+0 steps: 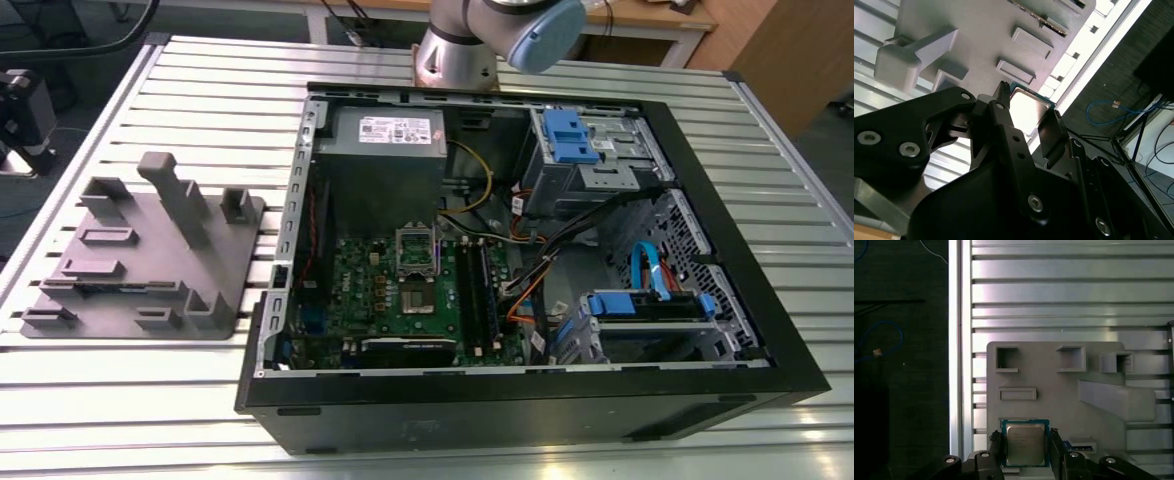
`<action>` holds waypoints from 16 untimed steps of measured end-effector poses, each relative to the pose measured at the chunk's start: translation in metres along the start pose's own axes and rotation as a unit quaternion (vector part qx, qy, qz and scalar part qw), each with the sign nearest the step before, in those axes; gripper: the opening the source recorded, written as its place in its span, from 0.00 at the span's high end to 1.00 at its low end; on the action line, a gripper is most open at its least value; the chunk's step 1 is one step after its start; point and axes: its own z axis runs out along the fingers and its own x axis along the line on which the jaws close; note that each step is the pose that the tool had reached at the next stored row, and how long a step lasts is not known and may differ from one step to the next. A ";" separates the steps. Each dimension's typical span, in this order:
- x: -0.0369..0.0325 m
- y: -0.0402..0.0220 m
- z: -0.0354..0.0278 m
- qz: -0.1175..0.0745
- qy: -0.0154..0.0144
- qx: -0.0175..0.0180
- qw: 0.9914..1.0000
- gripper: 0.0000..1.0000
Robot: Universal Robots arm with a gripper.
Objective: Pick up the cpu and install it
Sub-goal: 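Pick up the cpu and move it towards the insertion slot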
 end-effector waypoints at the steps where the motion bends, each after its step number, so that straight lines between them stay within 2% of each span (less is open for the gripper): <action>1: 0.0000 0.0001 -0.0020 0.000 0.000 0.000 1.000 0.53; 16: -0.0005 0.0017 -0.0338 0.000 0.000 0.000 1.000 0.53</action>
